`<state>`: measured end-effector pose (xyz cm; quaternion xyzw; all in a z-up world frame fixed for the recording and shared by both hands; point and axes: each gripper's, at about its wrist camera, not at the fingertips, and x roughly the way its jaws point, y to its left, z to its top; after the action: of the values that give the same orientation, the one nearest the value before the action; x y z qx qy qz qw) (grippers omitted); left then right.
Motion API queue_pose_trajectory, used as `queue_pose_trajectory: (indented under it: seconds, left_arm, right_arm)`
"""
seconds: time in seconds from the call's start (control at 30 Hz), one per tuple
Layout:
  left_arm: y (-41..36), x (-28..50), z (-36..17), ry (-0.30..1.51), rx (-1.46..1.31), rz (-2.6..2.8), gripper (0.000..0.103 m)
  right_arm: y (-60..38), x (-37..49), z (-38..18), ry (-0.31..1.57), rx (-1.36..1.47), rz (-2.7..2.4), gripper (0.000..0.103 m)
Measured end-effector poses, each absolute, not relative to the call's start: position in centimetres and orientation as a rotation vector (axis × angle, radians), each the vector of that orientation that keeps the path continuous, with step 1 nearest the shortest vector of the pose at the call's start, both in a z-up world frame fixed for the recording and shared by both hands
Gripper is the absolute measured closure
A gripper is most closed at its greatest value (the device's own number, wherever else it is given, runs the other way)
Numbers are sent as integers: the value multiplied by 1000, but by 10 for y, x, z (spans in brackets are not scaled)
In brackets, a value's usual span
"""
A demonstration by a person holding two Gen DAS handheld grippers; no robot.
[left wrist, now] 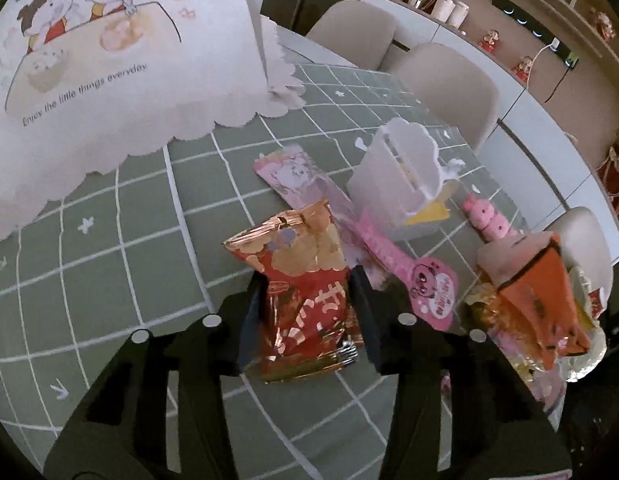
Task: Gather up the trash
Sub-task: 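Grasp the red snack bag with the left gripper while the right grasps black wrappers, then carry the red snack bag and black wrappers over the bin and release both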
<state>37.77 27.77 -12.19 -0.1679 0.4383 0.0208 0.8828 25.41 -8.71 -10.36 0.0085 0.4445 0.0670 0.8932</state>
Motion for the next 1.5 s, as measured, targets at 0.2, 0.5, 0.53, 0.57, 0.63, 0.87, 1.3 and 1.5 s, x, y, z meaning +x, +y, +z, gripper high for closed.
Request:
queue_pose_trajectory:
  seconds: [0.2, 0.5, 0.53, 0.57, 0.63, 0.87, 1.3, 1.5]
  left_arm:
    - [267, 336, -102, 902, -363, -47, 68]
    - [236, 267, -92, 945, -318, -151, 68]
    - [233, 263, -93, 947, -307, -150, 68]
    - [230, 259, -93, 952, -297, -149, 68]
    - [228, 253, -94, 961, -306, -152, 68]
    - [214, 243, -88, 966, -324, -156, 68]
    - [140, 224, -18, 831, -207, -262, 68]
    - [84, 221, 25, 735, -108, -312, 68]
  right_arm:
    - [-68, 261, -106, 935, 48, 238, 45]
    - [-22, 282, -114, 928, -3, 337, 46]
    - [-18, 286, -116, 931, -23, 340, 47]
    - [-13, 290, -120, 941, -45, 346, 53]
    - [-8, 296, -127, 977, -55, 364, 62]
    - [-32, 279, -109, 960, 33, 427, 80]
    - [-121, 228, -28, 792, 119, 330, 80]
    - [-165, 211, -3, 735, 114, 265, 80]
